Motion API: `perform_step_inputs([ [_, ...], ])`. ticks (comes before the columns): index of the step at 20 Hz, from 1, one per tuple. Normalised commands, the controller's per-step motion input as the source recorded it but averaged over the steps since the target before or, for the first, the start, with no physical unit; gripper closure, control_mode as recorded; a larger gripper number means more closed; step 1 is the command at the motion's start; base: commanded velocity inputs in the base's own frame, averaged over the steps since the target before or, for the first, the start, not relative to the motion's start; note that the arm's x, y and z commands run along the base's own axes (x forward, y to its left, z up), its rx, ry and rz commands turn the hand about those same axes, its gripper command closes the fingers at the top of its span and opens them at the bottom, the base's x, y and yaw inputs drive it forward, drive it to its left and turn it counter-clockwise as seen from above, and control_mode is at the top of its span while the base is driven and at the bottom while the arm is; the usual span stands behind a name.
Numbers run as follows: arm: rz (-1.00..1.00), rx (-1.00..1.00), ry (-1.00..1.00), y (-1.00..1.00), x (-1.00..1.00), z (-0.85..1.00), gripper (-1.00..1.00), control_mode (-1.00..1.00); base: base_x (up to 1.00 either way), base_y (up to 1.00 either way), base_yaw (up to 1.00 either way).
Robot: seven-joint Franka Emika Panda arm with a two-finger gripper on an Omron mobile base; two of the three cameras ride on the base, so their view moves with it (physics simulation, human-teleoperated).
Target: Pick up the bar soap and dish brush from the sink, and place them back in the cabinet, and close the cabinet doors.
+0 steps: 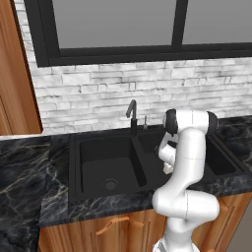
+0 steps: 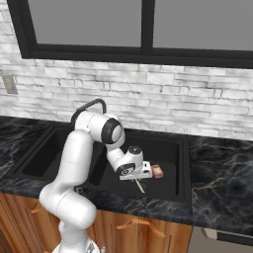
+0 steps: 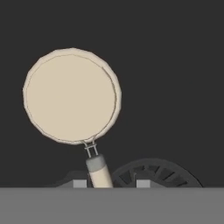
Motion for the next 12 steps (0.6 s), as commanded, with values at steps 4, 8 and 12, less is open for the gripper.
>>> perform_step_inputs([
  [4,0.00,0.00,0.00,0.00,0.00,0.00,1.00,-1.00,0.00,0.00,0.00],
  [8,0.00,0.00,-0.03,0.00,-0.09,0.00,1.00,-1.00,0.00,0.00,0.00],
  [12,0.00,0.00,-0.01,0.00,-0.05,0.01,1.00,-1.00,0.00,0.00,0.00],
])
